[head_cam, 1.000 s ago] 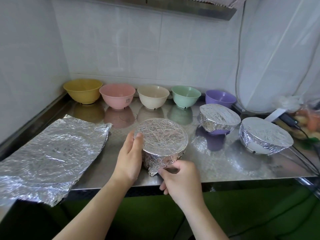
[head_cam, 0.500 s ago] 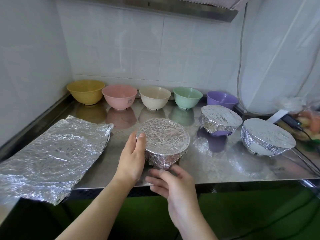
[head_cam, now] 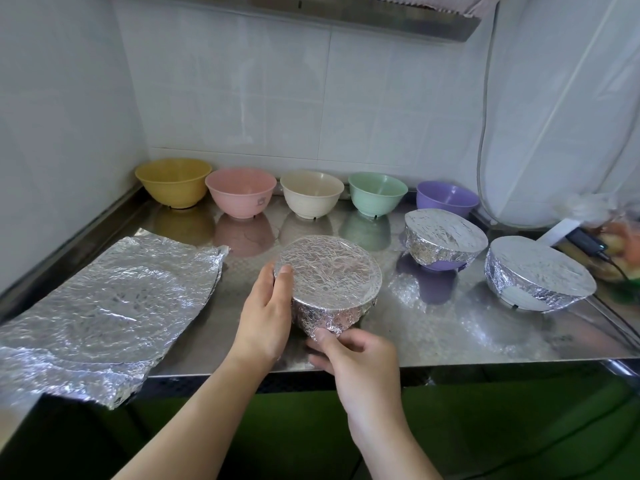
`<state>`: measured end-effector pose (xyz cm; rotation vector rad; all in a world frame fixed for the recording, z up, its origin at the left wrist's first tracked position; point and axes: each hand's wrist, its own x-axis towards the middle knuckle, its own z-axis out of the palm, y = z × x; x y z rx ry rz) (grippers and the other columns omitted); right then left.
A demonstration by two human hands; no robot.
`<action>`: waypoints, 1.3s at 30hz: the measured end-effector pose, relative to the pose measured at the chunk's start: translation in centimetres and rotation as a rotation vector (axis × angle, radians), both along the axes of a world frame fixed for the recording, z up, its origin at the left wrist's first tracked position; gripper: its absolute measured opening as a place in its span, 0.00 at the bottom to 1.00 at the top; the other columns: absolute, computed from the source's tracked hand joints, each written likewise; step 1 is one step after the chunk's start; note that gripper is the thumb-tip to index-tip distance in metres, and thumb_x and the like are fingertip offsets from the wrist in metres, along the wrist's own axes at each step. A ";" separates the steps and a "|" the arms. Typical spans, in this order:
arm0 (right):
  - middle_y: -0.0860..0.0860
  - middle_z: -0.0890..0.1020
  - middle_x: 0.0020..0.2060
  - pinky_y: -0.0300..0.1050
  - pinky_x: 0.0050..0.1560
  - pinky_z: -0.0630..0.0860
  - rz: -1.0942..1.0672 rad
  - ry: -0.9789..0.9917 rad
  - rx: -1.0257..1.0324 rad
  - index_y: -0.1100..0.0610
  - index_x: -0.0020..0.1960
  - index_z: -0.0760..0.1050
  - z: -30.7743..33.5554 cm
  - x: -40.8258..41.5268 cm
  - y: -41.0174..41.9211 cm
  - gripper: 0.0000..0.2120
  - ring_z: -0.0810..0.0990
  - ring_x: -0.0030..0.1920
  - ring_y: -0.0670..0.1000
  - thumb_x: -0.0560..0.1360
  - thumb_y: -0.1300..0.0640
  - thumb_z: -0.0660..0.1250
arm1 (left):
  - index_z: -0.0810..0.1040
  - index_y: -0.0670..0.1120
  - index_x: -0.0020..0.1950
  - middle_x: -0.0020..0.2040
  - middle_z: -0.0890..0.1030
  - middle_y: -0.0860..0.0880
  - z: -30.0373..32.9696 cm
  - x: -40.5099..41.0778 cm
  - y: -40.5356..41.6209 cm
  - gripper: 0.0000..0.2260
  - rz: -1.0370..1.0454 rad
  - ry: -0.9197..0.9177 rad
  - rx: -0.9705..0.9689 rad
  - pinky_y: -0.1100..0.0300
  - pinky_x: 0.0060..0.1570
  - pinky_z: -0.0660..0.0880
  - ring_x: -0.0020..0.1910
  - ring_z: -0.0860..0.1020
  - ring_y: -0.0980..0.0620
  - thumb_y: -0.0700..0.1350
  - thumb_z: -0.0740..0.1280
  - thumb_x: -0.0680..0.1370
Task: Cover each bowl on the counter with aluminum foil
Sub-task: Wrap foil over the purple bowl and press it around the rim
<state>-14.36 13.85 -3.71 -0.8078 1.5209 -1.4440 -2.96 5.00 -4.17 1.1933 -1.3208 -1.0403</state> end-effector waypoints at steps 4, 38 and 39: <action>0.59 0.88 0.37 0.52 0.49 0.87 -0.042 -0.062 -0.010 0.71 0.47 0.77 0.3 -0.2 -0.3 0.08 0.90 0.41 0.56 0.77 0.68 0.75 | 0.74 0.59 0.58 0.53 0.77 0.66 0.2 -0.1 0.1 0.08 -0.010 0.008 0.023 0.65 0.57 0.65 0.52 0.74 0.74 0.57 0.56 0.87; 0.48 0.80 0.25 0.43 0.29 0.72 -0.026 0.695 0.066 0.60 0.34 0.80 -1.3 -3.0 -3.2 0.23 0.77 0.25 0.47 0.69 0.41 0.81 | 0.77 0.56 0.65 0.57 0.80 0.67 0.0 0.0 -0.2 0.14 -0.004 -0.001 0.027 0.62 0.62 0.66 0.59 0.74 0.69 0.58 0.57 0.86; 0.46 0.82 0.27 0.44 0.32 0.77 -0.029 0.715 0.060 0.58 0.36 0.81 -1.4 -2.9 -3.3 0.21 0.80 0.28 0.45 0.69 0.41 0.81 | 0.78 0.57 0.60 0.52 0.81 0.68 0.0 0.0 -0.2 0.12 -0.007 -0.001 0.038 0.66 0.57 0.67 0.54 0.75 0.71 0.57 0.57 0.86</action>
